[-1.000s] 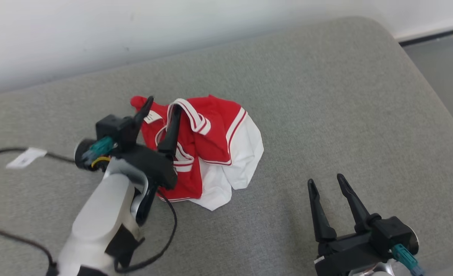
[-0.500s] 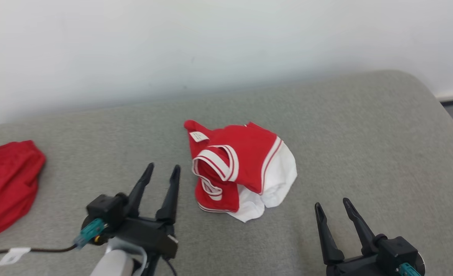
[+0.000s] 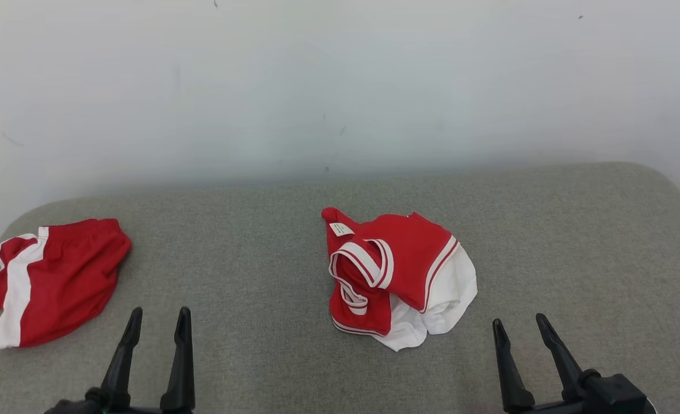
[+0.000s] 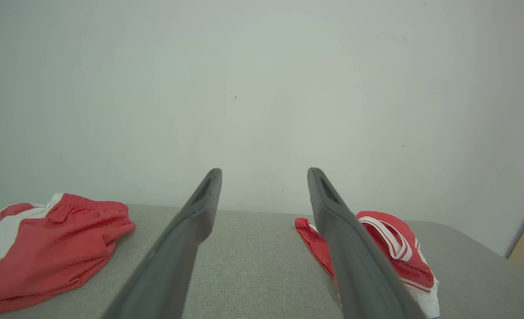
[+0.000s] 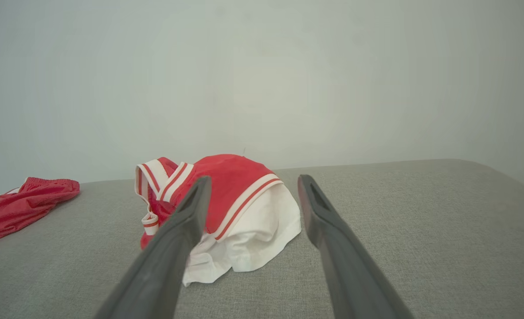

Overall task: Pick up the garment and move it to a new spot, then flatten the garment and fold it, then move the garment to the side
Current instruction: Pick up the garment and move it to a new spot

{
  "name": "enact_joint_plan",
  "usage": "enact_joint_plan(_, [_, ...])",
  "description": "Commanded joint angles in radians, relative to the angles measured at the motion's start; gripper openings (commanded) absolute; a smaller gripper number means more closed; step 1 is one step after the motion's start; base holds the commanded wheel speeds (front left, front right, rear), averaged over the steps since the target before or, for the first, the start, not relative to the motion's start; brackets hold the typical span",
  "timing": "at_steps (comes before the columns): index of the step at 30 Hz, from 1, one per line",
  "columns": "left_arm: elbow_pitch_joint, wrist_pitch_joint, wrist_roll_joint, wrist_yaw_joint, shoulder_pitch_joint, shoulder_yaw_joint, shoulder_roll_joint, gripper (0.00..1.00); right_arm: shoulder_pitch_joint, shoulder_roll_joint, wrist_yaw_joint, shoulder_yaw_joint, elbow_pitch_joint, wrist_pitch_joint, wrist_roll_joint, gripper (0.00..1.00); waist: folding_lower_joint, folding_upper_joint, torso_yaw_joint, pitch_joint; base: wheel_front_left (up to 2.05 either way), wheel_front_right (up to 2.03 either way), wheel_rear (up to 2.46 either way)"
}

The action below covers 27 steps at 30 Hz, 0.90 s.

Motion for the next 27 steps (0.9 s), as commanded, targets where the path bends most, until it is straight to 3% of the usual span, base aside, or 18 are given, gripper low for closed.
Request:
enact_joint_plan(1, [-0.014,-0.005,0.029,-0.012,0.031,0.012,-0.001,1.0,0.014,0.001,-0.001,-0.006,-0.005,0.0,-0.014,1.0,0.0003,0.0001,0.003,-0.005,0.0,0.0,0.0])
enact_joint_plan(6, [-0.032,-0.004,0.116,-0.038,0.116,0.046,-0.015,1.0,0.041,0.011,-0.001,-0.024,-0.015,0.0,-0.037,1.0,0.0003,0.0001,-0.005,-0.015,0.0,0.0,0.0])
enact_joint_plan(11, [-0.033,-0.004,0.162,-0.038,0.174,0.067,-0.028,1.0,0.065,0.007,-0.001,-0.015,-0.011,0.0,-0.056,1.0,0.0003,0.0001,-0.015,-0.033,0.0,0.0,0.0])
enact_joint_plan(13, [-0.048,-0.004,0.138,-0.049,0.198,0.076,-0.034,1.0,0.08,0.007,-0.001,-0.019,-0.011,0.0,-0.057,1.0,0.0003,0.0001,-0.018,-0.041,0.0,0.0,0.0])
enact_joint_plan(27, [0.011,-0.004,0.22,0.025,0.225,0.023,-0.039,1.0,0.095,0.004,-0.001,-0.029,-0.003,0.0,-0.07,1.0,0.0003,0.0001,-0.007,-0.048,0.0,0.0,0.0])
